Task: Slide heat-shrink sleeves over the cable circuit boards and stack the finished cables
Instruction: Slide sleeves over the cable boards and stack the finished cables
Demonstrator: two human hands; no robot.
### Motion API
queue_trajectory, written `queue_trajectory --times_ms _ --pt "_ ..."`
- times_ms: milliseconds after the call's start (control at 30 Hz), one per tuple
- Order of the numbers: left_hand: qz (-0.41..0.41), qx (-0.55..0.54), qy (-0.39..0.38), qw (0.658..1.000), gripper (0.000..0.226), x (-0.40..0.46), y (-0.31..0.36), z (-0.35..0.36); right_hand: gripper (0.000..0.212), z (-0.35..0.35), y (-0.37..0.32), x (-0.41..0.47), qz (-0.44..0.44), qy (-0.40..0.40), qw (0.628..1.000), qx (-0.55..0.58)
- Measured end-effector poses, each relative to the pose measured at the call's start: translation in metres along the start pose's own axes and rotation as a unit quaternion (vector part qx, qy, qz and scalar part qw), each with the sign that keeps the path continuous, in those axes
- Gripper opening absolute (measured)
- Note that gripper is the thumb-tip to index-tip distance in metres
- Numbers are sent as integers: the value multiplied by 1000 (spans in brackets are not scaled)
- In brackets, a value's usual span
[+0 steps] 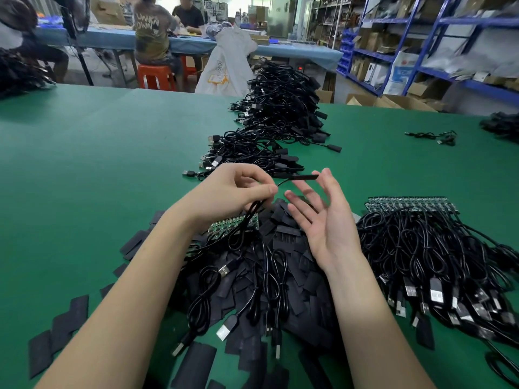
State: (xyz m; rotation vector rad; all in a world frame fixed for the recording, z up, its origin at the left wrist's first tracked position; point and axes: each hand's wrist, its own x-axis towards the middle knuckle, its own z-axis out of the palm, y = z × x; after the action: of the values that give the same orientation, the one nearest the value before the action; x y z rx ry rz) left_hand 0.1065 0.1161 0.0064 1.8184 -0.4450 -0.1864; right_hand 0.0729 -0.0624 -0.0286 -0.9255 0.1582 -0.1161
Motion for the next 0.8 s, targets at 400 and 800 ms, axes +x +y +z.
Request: queue_trajectory --times_ms 400,800 --pt "34 -16 79 996 8 7 -2 14 41 9 12 -3 42 -154 968 -195" --pt "-110 293 -71 947 18 3 -27 -29 18 0 5 0 78 -159 972 -155"
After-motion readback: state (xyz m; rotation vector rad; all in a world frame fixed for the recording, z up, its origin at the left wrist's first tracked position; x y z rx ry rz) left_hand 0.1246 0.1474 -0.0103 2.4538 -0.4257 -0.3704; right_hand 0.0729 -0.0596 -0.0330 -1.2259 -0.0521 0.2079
